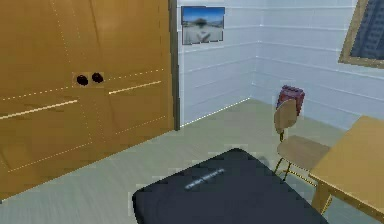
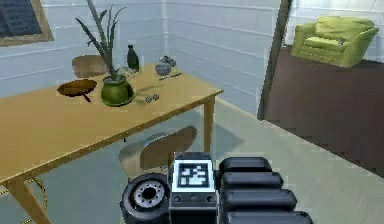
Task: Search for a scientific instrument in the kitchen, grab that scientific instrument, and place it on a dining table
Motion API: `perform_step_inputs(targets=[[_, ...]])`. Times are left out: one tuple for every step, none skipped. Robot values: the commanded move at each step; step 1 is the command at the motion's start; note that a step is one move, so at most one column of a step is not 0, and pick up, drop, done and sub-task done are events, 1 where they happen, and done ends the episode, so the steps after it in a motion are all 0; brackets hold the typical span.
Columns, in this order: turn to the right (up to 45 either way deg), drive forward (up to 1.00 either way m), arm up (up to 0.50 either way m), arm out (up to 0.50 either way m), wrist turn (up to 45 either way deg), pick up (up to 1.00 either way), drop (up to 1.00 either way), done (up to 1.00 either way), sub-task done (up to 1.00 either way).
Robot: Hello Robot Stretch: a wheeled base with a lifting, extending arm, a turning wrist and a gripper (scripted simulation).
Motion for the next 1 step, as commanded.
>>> perform_step_inputs(targets=[[0.0,1.0,0.0,0.0,0.0,0.0,0.0,0.0,0.0]])
